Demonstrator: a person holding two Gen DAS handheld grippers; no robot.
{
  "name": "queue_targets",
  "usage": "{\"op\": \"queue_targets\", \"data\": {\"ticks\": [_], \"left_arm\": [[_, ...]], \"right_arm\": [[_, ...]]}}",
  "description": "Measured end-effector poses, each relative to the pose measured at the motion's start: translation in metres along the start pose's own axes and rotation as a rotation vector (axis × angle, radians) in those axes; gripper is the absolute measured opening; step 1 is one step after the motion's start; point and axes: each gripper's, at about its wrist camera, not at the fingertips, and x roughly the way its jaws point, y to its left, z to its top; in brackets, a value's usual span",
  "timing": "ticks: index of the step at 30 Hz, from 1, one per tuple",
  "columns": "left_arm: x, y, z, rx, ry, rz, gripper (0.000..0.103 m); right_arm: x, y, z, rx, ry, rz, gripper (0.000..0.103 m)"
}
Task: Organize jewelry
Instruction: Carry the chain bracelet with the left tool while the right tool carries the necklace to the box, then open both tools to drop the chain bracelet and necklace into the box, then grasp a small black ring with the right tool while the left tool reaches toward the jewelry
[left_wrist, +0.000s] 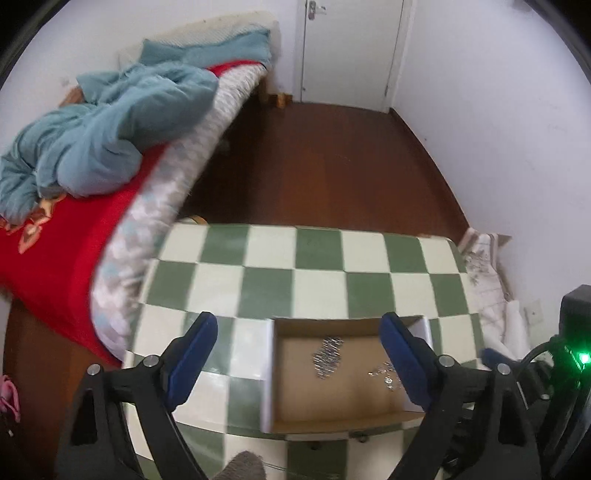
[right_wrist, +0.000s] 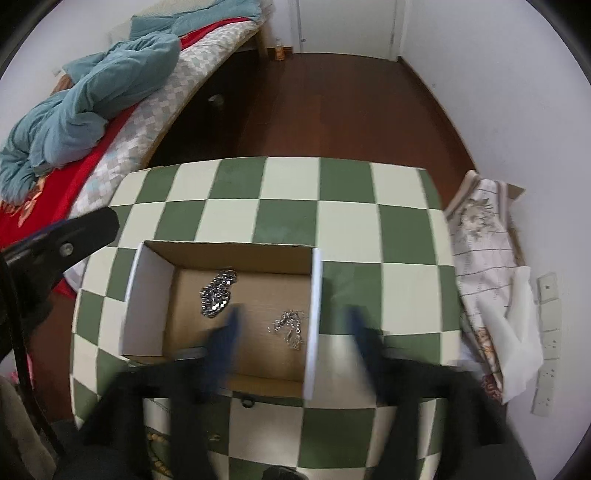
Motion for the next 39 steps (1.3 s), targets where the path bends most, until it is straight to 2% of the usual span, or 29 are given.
{"op": "queue_targets", "data": {"ticks": [2, 3, 5, 6, 18, 23, 27, 31, 36, 39], "left_arm": [[-0.001, 0.007, -0.003, 0.004, 0.004, 0.05, 0.102], [-0.002, 0.01, -0.005, 0.003, -0.003, 0.065, 0.102], [-0.004, 0.015, -0.01, 0.002, -0.008, 0.09, 0.102], [-0.005, 0.018, -0.013, -0.002, -0.013, 0.096, 0.102], [-0.039, 0.03, -0.039, -0.01, -0.069, 0.138, 0.102], [-0.069, 0.034, -0.05, -0.009, -0.11, 0.14, 0.102], [-0.1, 0.04, -0.06, -0.013, -0.168, 0.15, 0.102], [-0.12, 0.048, -0.075, -0.023, -0.191, 0.16, 0.102], [-0.122, 0.059, -0.103, -0.032, -0.167, 0.213, 0.102], [-0.101, 0.067, -0.125, -0.033, -0.101, 0.261, 0.102]], "right_arm": [[-0.001, -0.001, -0.002, 0.003, 0.009, -0.029, 0.085], [-0.002, -0.002, -0.003, 0.007, 0.014, -0.036, 0.087], [-0.004, -0.002, -0.007, 0.014, 0.015, -0.047, 0.098], [-0.005, -0.002, -0.008, 0.012, 0.009, -0.058, 0.099], [-0.047, 0.01, -0.029, 0.023, -0.08, -0.074, 0.102], [-0.079, 0.016, -0.043, 0.024, -0.153, -0.097, 0.102], [-0.108, 0.017, -0.058, 0.033, -0.215, -0.089, 0.102], [-0.129, 0.016, -0.078, 0.053, -0.246, -0.068, 0.102], [-0.127, 0.012, -0.112, 0.107, -0.211, -0.01, 0.102], [-0.104, 0.016, -0.129, 0.113, -0.147, 0.018, 0.097]]}}
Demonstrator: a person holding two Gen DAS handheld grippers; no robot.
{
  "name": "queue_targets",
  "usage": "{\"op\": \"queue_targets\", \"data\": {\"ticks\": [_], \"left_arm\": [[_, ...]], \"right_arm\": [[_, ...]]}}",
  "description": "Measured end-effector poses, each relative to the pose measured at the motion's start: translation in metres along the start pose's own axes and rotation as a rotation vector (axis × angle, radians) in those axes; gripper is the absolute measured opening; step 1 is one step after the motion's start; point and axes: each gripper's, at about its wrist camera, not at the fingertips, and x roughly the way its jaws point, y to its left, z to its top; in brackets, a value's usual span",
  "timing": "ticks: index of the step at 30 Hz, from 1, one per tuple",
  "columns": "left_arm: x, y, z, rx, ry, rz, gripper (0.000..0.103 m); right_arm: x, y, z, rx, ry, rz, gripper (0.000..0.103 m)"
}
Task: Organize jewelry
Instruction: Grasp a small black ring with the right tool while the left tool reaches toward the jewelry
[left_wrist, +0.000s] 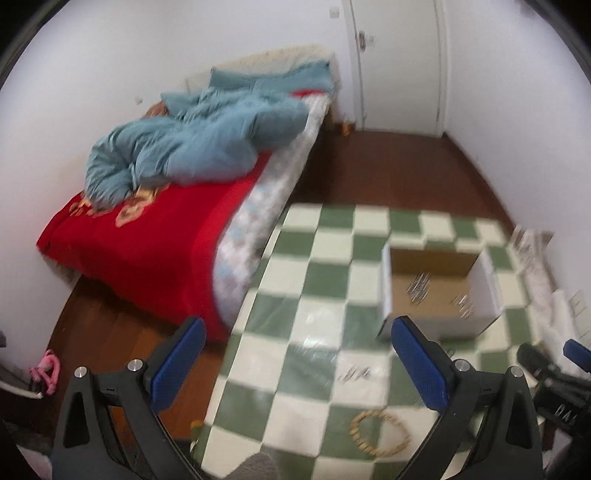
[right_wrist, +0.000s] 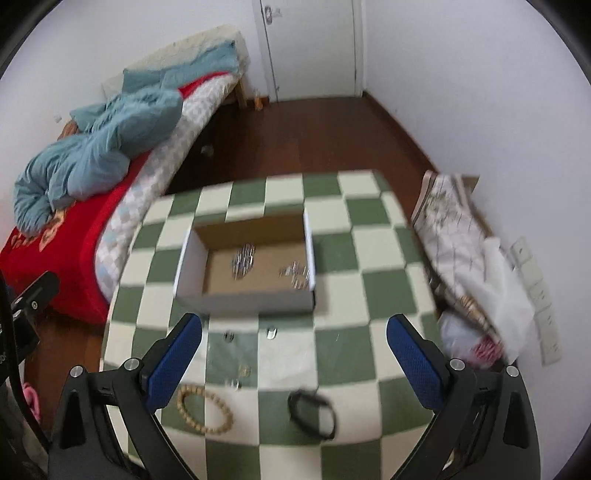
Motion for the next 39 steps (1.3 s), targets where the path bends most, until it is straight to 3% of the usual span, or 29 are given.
{"op": "queue_targets", "data": {"ticks": [2, 4, 8, 10, 12, 18, 20, 22, 23, 26, 39], "left_arm": [[0.022, 0.0, -0.014, 0.004, 0.068, 0.01, 0.102], [0.046, -0.004, -0.027, 0.024, 0.128, 0.015, 0.102], [0.087, -0.017, -0.041, 0.061, 0.205, -0.003, 0.101], [0.104, -0.023, -0.045, 0.068, 0.249, -0.036, 0.093], [0.119, -0.029, -0.047, 0.071, 0.293, -0.075, 0.087], [0.151, -0.054, -0.054, 0.138, 0.375, -0.157, 0.086], [0.155, -0.06, -0.059, 0.16, 0.383, -0.16, 0.07], [0.156, -0.063, -0.063, 0.166, 0.384, -0.194, 0.047], [0.153, -0.064, -0.065, 0.165, 0.368, -0.205, 0.043], [0.148, -0.071, -0.068, 0.194, 0.352, -0.209, 0.004], [0.155, -0.019, -0.063, 0.139, 0.322, -0.084, 0.0]], "right_arm": [[0.018, 0.0, -0.012, 0.018, 0.048, 0.023, 0.077], [0.038, 0.0, -0.021, 0.036, 0.09, 0.049, 0.065], [0.078, 0.003, -0.03, 0.048, 0.158, 0.081, 0.051], [0.095, 0.006, -0.03, 0.048, 0.183, 0.081, 0.047], [0.11, 0.008, -0.031, 0.05, 0.218, 0.088, 0.047], [0.129, 0.008, -0.032, 0.051, 0.251, 0.074, 0.047], [0.132, 0.005, -0.031, 0.055, 0.251, 0.064, 0.047], [0.134, 0.001, -0.029, 0.062, 0.252, 0.059, 0.047], [0.135, -0.001, -0.028, 0.065, 0.253, 0.058, 0.047], [0.141, -0.005, -0.025, 0.07, 0.255, 0.053, 0.047], [0.17, 0.021, -0.015, 0.001, 0.263, 0.04, 0.047]]}}
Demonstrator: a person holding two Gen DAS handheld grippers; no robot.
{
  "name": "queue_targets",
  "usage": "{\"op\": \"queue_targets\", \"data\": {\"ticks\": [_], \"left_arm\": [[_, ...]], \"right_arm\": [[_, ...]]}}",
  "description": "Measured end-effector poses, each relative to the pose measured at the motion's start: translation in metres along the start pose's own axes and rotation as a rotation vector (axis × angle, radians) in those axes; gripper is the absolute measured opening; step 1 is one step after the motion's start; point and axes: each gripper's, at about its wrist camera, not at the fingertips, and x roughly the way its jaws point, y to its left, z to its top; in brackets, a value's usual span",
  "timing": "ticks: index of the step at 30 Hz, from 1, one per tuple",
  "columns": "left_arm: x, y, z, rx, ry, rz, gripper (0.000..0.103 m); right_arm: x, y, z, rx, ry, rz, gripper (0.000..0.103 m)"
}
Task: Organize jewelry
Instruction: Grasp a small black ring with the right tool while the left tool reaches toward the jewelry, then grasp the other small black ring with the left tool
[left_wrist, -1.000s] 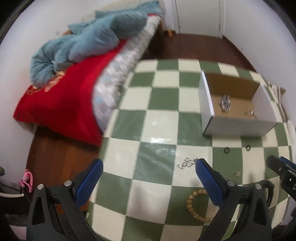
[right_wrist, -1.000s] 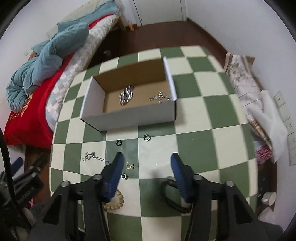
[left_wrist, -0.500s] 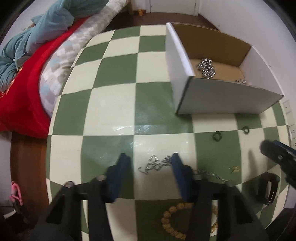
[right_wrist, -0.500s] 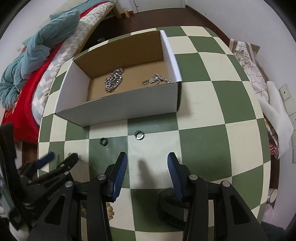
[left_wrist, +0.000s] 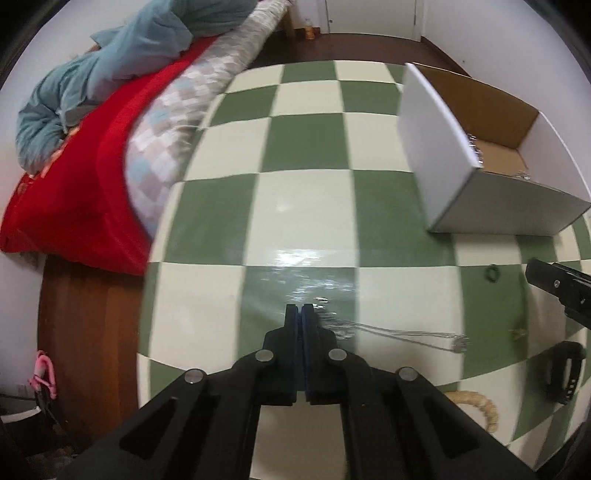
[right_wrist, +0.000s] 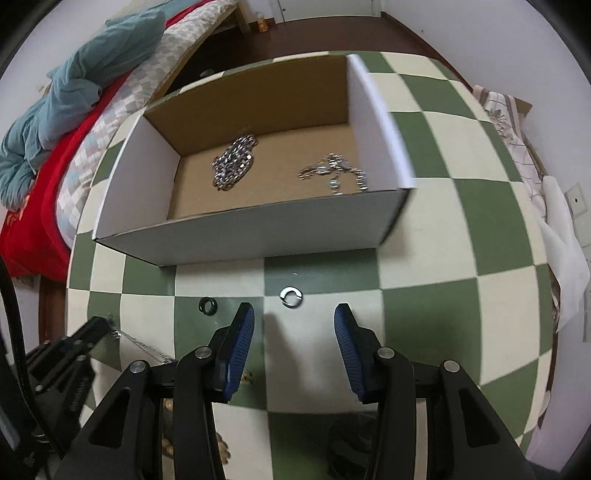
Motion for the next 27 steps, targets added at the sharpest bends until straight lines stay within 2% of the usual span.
{"op": "queue_targets", "data": {"ticks": [9, 13, 21, 27], "left_arm": [[0.007, 0.006, 0.0, -0.015, 0.009, 0.003, 0.0], [0.006, 0.005, -0.002, -0.022, 0.01, -0.001, 0.0], [-0.012, 0.01, 0.004, -0.045, -0.026, -0.027, 0.0], [-0.059, 0.022, 0.015, -0.084, -0.11, -0.088, 0.0]], "right_arm": [[0.008, 0.023, 0.001, -0.068, -0.043, -0.093, 0.033], [0.01, 0.026, 0.004, -0.089, -0.056, -0.117, 0.014], [-0.002, 0.019, -0.002, -0.061, -0.09, -0.087, 0.013], [-0.041, 0.005, -0.007, -0.007, -0.153, -0.014, 0.013]]}}
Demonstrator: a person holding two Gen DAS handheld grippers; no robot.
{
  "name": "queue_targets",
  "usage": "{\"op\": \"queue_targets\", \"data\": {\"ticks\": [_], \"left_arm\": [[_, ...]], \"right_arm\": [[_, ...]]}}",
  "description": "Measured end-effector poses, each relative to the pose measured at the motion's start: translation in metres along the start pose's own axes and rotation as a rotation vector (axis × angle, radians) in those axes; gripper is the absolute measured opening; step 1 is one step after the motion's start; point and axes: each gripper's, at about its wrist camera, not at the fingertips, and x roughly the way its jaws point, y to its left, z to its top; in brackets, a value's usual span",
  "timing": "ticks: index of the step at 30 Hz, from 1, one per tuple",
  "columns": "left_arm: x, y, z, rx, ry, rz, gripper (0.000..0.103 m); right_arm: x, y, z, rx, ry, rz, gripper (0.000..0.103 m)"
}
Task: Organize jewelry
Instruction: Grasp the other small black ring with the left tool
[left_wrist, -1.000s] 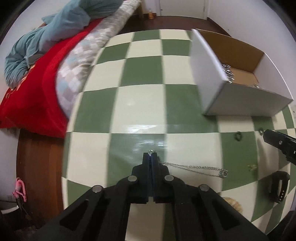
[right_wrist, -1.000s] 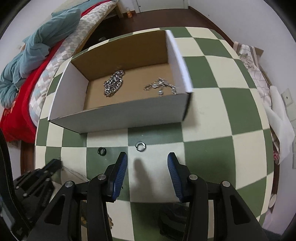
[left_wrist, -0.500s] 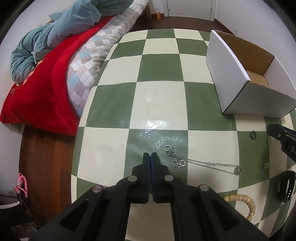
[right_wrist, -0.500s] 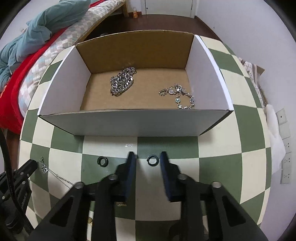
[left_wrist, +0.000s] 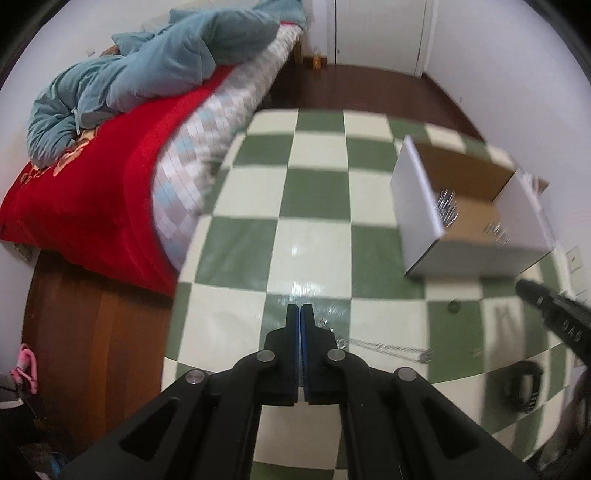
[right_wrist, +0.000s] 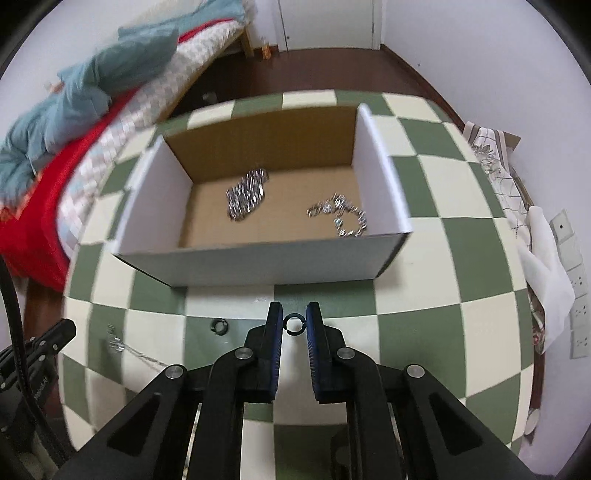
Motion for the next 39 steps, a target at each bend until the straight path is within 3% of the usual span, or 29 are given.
{"op": "queue_targets", "data": {"ticks": [3, 6, 8, 9, 10, 15, 17, 18, 21, 22, 30, 39], "left_arm": [[-0.007, 0.005, 0.004, -0.038, 0.016, -0.106, 0.0], [0.0, -0.008, -0.002, -0.052, 0.067, -0.168, 0.01], [0.008, -0.031, -0.01, 0.007, 0.085, -0.159, 0.044], [0.012, -0.042, -0.015, 0.033, 0.093, -0.148, 0.076], [0.017, -0.054, -0.019, 0.058, 0.094, -0.142, 0.079], [0.039, -0.088, -0.036, 0.132, 0.119, -0.093, 0.078], [0.05, -0.099, -0.041, 0.17, 0.145, -0.062, 0.068], [0.053, -0.102, -0.043, 0.178, 0.153, -0.058, 0.054], [0.055, -0.105, -0.044, 0.177, 0.143, -0.074, 0.029], [0.055, -0.107, -0.044, 0.186, 0.139, -0.072, 0.009], [0.038, -0.1, -0.039, 0.179, 0.1, -0.075, 0.007], [-0.046, -0.076, 0.006, 0.116, -0.075, -0.14, 0.007]], "right_arm": [[-0.015, -0.005, 0.0, 0.015, -0.02, 0.021, 0.013], [-0.023, -0.007, 0.0, 0.021, -0.03, 0.029, 0.013], [-0.023, -0.012, -0.002, 0.029, -0.027, 0.028, 0.013], [-0.022, -0.013, -0.003, 0.034, -0.025, 0.026, 0.013], [-0.022, -0.016, -0.005, 0.041, -0.02, 0.025, 0.013], [-0.023, -0.031, -0.012, 0.068, -0.016, 0.015, 0.013], [-0.025, -0.037, -0.012, 0.077, -0.019, 0.008, 0.013], [-0.026, -0.039, -0.012, 0.082, -0.02, 0.006, 0.013], [-0.028, -0.048, -0.011, 0.094, -0.024, 0.002, 0.013], [-0.029, -0.05, -0.01, 0.098, -0.025, 0.001, 0.013], [-0.036, -0.055, -0.003, 0.119, -0.047, 0.009, 0.013], [-0.074, -0.048, 0.011, 0.109, -0.113, 0.054, 0.013]]}}
